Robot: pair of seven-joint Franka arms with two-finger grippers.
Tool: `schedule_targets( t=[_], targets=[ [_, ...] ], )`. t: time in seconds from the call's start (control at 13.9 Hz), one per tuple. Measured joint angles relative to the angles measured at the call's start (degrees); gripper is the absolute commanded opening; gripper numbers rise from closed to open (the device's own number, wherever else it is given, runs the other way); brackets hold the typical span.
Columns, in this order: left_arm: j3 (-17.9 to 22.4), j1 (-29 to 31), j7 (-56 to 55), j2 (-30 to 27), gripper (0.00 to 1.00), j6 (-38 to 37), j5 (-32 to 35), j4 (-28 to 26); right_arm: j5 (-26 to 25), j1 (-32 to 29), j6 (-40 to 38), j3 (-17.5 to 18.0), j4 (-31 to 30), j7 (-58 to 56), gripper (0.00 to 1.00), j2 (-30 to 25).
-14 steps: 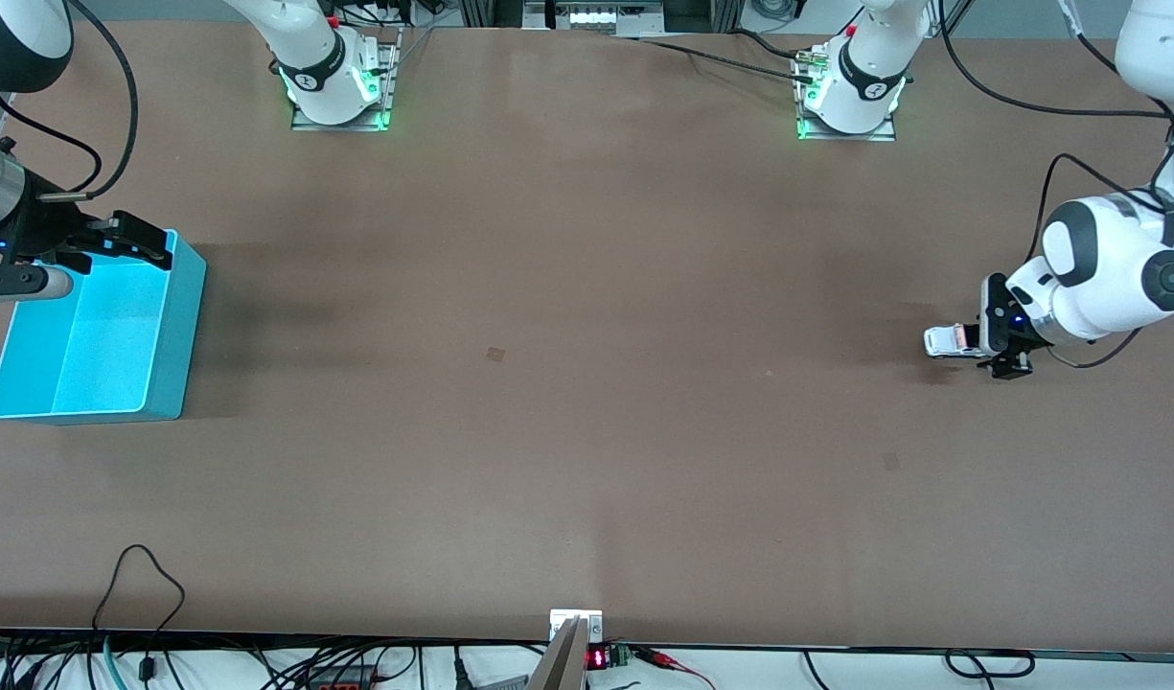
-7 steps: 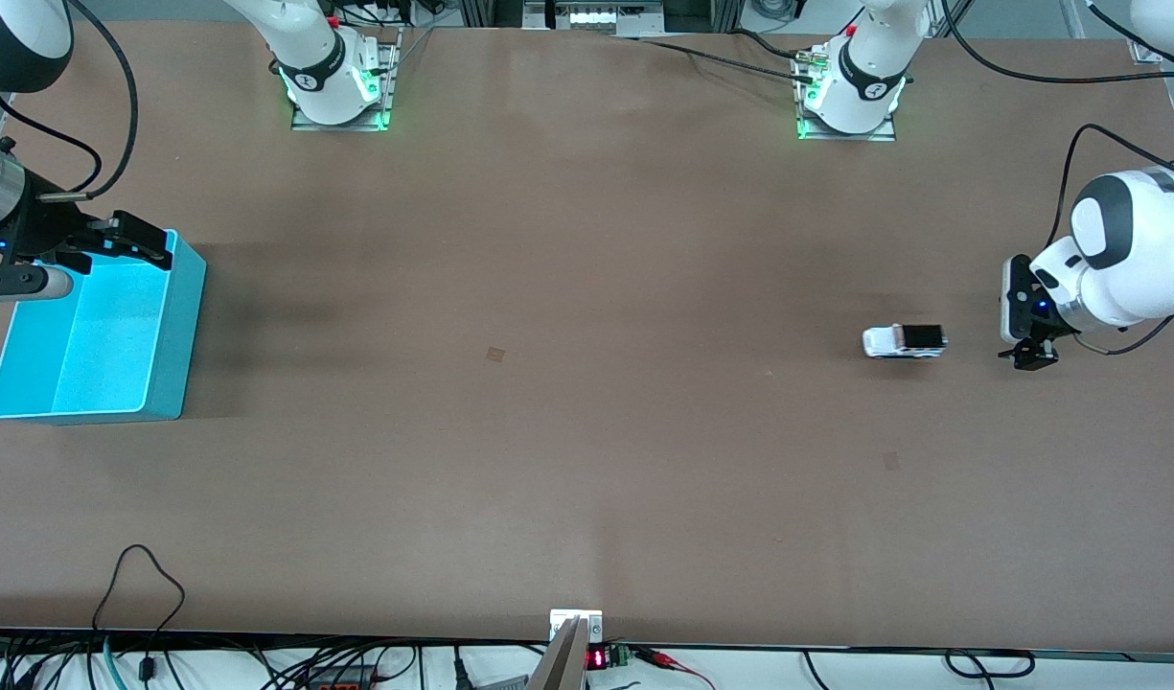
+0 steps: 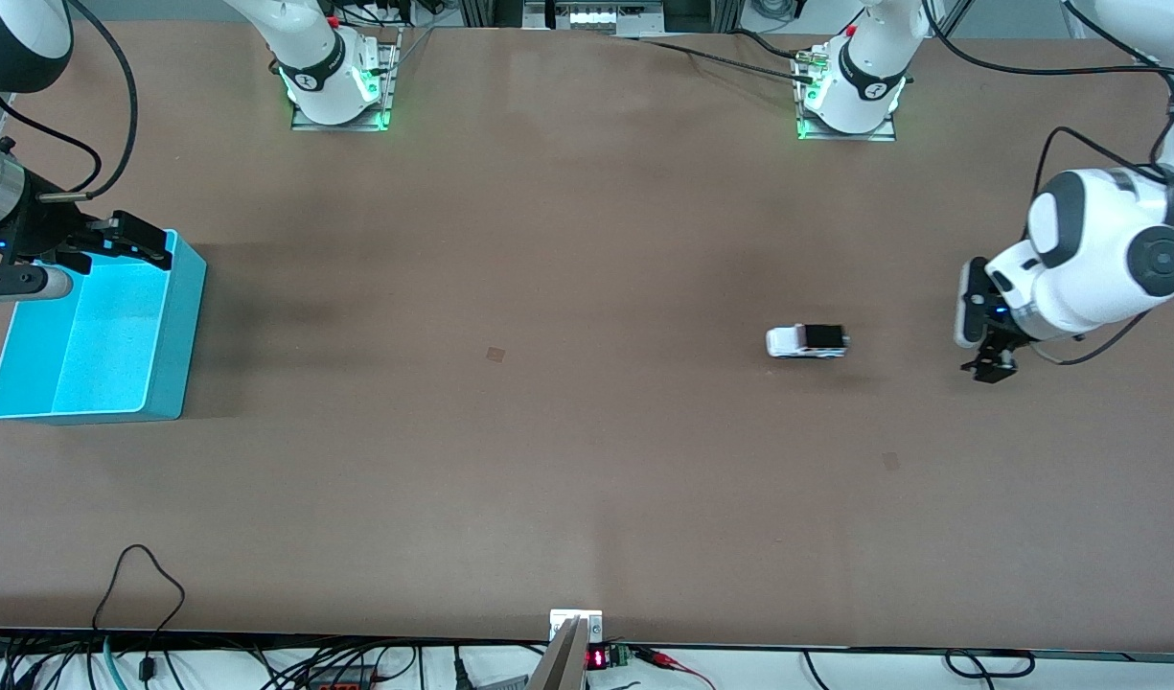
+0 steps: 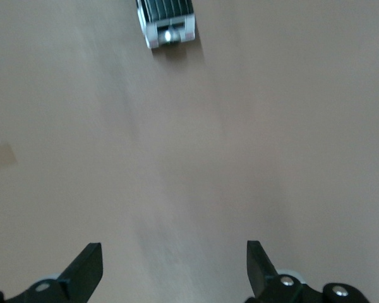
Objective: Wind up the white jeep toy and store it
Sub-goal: 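Open the left gripper, releasing the jeep to roll toward the bin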
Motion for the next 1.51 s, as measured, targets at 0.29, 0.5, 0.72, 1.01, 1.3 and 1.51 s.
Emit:
schedule_targets(
  t=[0.29, 0.5, 0.72, 1.01, 1.3, 1.51],
  targets=[
    [-0.13, -7.95, -13.65, 0.00, 1.00, -0.08, -0.04, 0.01, 0.00, 0.00, 0.00, 0.00, 0.01, -0.01, 1.00, 0.00],
    [-0.14, -11.64, -28.35, 0.00, 1.00, -0.03, -0.21, 0.81, 0.00, 0.00, 0.00, 0.00, 0.01, -0.01, 1.00, 0.00],
    [-0.14, -13.22, -43.73, -0.03, 1.00, 0.01, -0.50, 3.13, 0.00, 0.00, 0.00, 0.00, 0.01, -0.01, 1.00, 0.00],
    [0.67, -12.79, -59.86, -0.10, 1.00, 0.01, -2.62, 6.20, 0.00, 0.00, 0.00, 0.00, 0.01, -0.01, 1.00, 0.08],
    [1.62, -12.48, -74.57, -1.08, 1.00, 0.01, -3.08, 8.14, 0.00, 0.00, 0.00, 0.00, 0.01, -0.02, 1.00, 0.14],
    [2.18, -12.46, -87.34, -3.12, 1.00, -0.03, -3.13, 8.40, 0.00, 0.00, 0.00, 0.00, 0.01, -0.02, 1.00, 0.18]
  ],
)
